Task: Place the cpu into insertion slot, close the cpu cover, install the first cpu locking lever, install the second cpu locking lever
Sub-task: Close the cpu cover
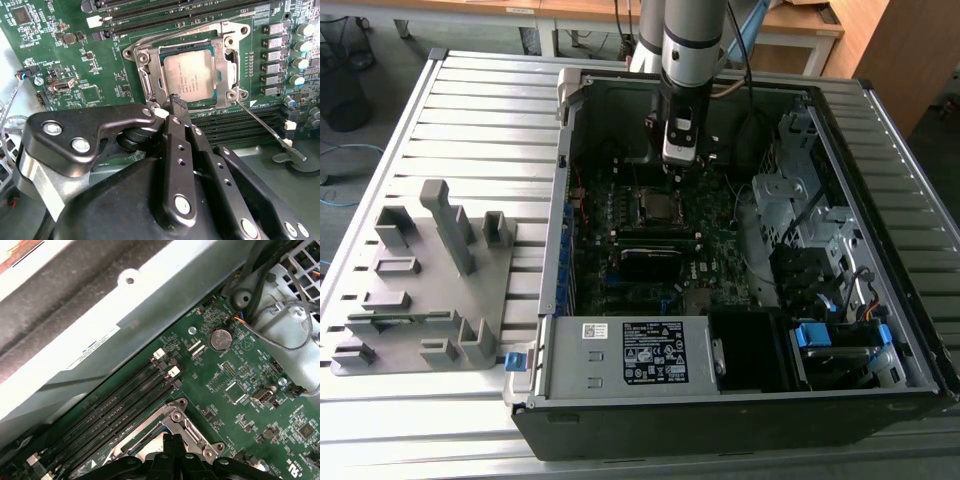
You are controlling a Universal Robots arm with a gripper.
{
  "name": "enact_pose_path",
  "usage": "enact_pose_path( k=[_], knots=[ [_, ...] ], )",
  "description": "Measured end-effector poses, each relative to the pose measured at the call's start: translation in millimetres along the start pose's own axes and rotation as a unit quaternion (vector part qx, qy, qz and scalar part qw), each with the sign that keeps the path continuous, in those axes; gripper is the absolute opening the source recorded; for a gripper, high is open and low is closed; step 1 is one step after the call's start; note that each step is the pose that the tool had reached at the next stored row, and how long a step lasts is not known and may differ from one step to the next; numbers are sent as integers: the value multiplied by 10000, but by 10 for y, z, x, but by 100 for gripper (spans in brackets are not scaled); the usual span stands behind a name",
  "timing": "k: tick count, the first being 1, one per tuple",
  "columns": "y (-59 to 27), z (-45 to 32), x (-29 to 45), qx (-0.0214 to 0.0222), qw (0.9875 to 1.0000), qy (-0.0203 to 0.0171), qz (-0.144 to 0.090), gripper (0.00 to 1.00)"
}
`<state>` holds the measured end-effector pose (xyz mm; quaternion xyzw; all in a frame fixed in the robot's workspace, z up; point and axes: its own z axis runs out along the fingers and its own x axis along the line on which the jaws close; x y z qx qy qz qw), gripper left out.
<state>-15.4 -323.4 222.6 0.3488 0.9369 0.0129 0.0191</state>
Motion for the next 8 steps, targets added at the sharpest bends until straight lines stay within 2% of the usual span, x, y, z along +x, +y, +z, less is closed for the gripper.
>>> enact_pose_path(
  k=[4,8],
  knots=[
    [0,3,0,-9,9994,13,-359,10],
    [0,8,0,-19,9974,27,-726,10]
  ],
)
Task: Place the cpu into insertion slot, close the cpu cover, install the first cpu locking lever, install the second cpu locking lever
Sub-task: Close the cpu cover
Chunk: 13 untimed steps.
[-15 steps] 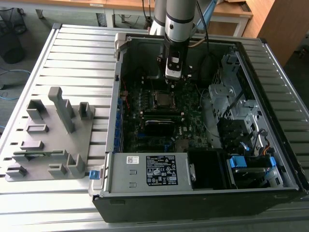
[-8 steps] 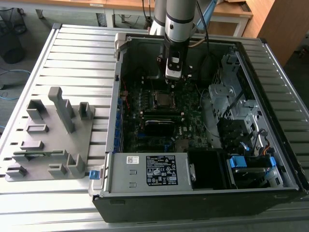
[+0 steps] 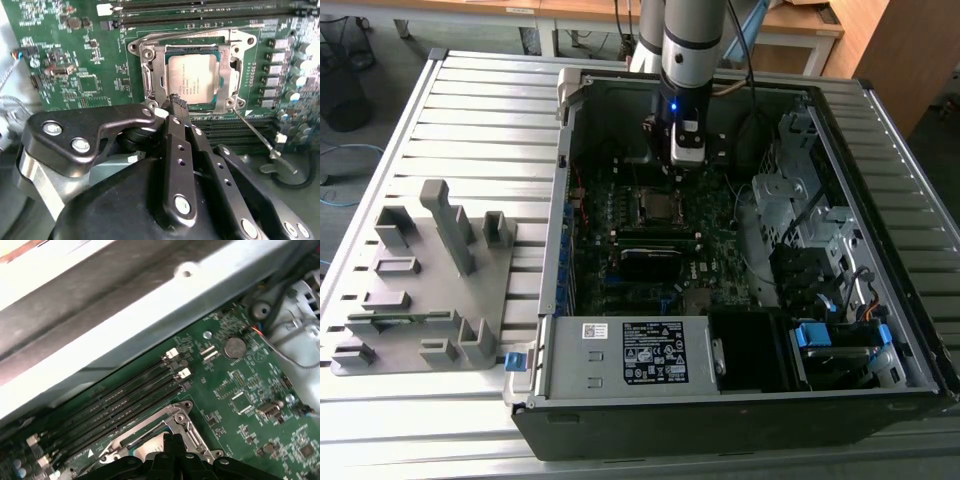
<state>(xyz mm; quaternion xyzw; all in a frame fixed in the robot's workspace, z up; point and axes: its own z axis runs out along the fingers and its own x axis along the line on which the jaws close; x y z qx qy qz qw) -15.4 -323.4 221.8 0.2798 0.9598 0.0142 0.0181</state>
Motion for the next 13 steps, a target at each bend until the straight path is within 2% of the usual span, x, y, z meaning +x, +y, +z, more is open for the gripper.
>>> enact_pose_path(
  k=[4,7,10,13],
  knots=[
    [-1,6,0,-9,9994,13,-359,10],
    [-1,13,0,-17,9980,24,-634,10],
    [-1,18,1,-24,9959,34,-903,10],
    [-1,25,1,-31,9930,44,-1178,10]
  ],
)
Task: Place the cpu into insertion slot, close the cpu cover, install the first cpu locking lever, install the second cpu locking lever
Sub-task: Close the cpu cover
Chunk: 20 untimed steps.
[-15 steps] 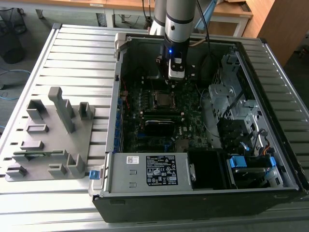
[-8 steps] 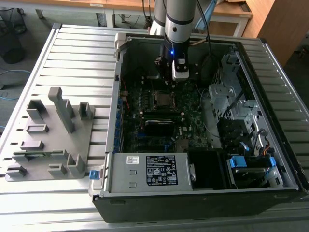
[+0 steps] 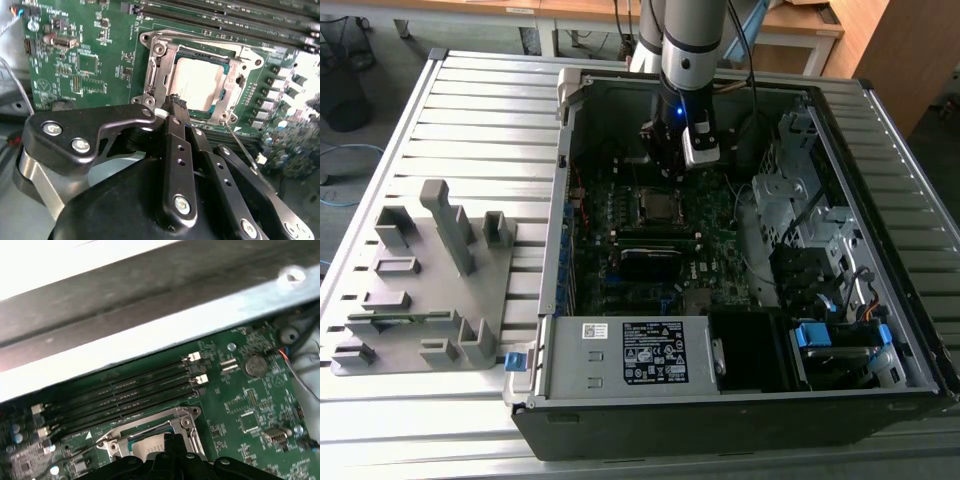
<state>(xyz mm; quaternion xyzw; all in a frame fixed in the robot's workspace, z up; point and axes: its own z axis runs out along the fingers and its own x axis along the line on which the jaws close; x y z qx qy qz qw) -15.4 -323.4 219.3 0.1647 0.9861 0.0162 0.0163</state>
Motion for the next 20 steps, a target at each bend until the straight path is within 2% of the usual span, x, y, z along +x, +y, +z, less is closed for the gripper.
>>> enact_pose_path(
  k=[4,9,11,14,18,19,20],
  knots=[
    [0,9,0,-10,9994,13,-360,10],
    [-1,21,1,-21,9967,30,-816,10],
    [-1,25,1,-25,9950,37,-995,10],
    [-1,32,1,-33,9919,47,-1268,10],
    [-1,38,1,-42,9867,60,-1626,10],
    [-2,39,3,-38,9857,61,-1686,10],
    [-3,39,8,-21,9853,59,-1708,10]
  ],
)
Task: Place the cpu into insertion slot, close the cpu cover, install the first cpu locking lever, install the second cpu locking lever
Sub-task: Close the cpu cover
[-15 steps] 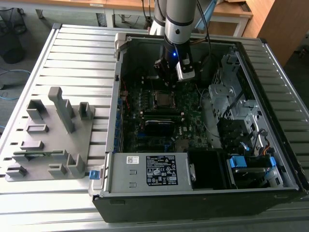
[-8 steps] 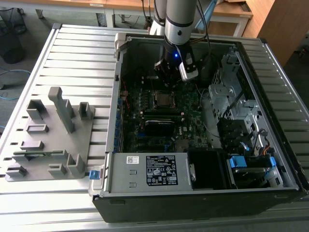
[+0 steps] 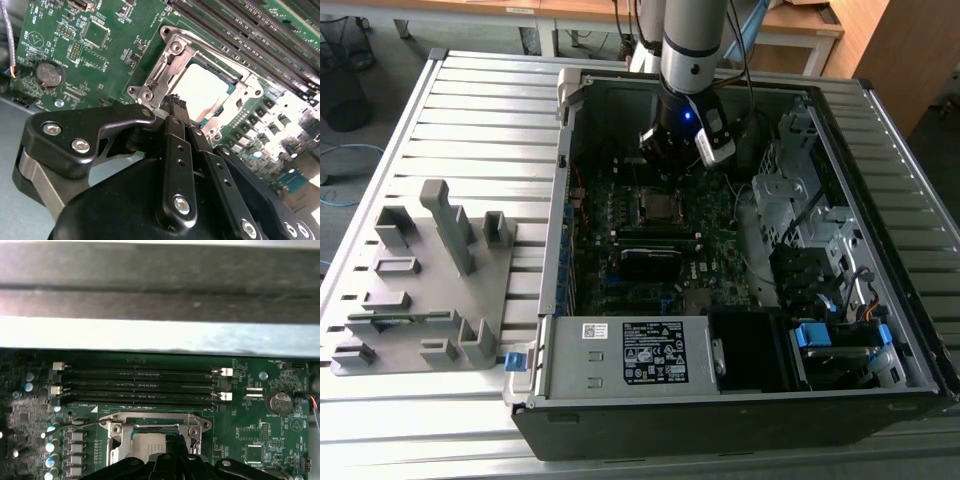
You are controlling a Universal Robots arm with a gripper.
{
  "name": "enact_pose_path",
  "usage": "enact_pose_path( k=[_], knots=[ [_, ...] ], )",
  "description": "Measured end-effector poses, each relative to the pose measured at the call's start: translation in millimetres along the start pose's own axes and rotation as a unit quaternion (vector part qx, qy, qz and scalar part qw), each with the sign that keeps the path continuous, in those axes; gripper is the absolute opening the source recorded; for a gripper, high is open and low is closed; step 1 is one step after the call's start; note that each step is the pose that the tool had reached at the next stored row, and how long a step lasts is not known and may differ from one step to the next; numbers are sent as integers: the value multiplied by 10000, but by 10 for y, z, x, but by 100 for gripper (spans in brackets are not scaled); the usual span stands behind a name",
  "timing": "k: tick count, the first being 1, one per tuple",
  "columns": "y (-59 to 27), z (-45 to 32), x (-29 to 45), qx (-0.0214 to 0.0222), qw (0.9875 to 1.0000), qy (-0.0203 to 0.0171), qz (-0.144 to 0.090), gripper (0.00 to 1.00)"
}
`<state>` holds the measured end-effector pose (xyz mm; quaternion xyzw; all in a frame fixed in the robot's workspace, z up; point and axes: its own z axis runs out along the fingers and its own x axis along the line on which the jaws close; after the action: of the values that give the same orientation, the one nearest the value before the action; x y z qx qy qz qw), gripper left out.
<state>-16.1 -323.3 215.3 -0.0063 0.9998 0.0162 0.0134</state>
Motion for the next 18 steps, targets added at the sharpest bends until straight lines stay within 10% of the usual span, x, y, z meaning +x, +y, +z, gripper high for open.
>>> enact_pose_path(
  k=[7,18],
  knots=[
    [0,7,76,103,9999,2,-4,10],
    [-26,32,195,112,9999,0,72,10]
  ],
)
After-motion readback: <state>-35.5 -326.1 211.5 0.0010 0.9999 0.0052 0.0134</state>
